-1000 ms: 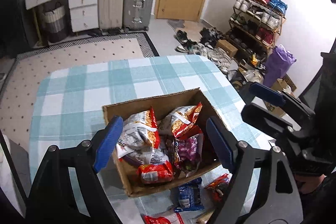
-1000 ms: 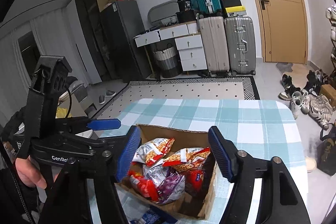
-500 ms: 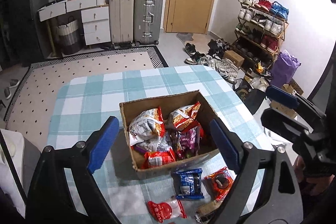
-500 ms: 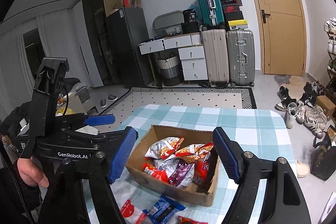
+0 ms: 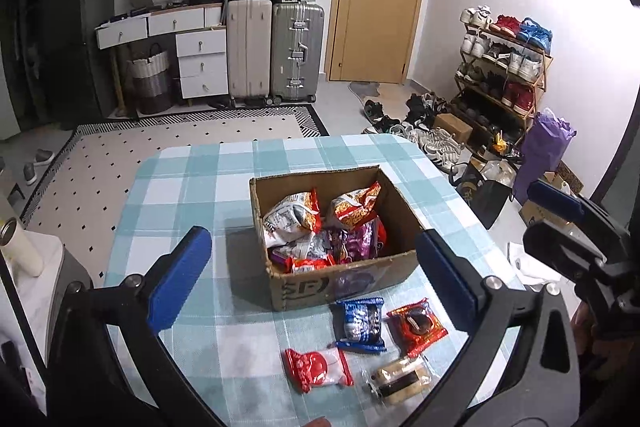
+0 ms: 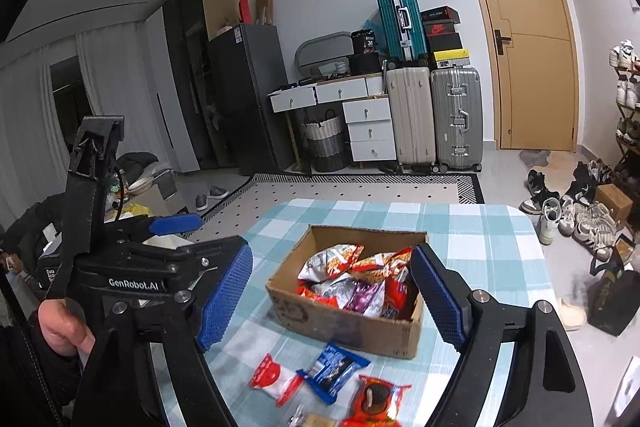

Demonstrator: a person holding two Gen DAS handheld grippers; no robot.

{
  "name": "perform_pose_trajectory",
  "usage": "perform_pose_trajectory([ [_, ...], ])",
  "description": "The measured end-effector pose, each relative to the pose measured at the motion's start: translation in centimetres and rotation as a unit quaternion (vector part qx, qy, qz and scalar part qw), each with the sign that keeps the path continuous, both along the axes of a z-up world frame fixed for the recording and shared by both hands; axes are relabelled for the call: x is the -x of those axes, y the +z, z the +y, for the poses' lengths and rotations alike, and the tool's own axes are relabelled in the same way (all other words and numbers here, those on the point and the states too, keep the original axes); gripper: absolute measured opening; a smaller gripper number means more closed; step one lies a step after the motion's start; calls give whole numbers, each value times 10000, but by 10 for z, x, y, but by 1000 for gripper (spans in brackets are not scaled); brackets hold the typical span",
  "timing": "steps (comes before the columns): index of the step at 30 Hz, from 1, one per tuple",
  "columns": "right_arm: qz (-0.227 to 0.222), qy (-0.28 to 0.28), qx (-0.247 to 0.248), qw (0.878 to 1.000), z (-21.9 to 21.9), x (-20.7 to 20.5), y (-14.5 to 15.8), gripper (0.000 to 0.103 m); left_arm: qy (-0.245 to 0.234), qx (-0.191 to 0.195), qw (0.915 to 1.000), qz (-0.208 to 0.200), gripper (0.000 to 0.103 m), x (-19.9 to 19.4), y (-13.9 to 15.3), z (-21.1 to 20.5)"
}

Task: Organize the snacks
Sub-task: 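Withdraw both tools from the box back toward the remaining snacks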

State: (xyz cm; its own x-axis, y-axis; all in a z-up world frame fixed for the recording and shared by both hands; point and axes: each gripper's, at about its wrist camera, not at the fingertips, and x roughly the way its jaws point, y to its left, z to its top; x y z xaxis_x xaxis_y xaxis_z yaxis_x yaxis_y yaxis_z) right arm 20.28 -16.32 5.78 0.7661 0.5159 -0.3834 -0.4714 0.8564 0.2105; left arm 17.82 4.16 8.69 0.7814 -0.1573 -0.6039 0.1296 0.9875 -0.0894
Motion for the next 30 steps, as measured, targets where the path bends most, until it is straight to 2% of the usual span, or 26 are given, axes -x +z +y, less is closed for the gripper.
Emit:
perform_pose_trajectory([
  [7,-50,-42,-63,10000,-3,42,-6,85,132,63,9996,-253,102,45,-7,6],
  [17,268,-198,-85,9994,-13,79,-40,85,372,223,9991,14,102,85,-57,18],
  [23,564,-314,-10,9979,-19,79,-70,85,457,137,9988,132,102,93,-86,18],
  [30,926,-363,34,9950,-20,66,-108,85,509,112,9983,267,102,84,-112,14],
])
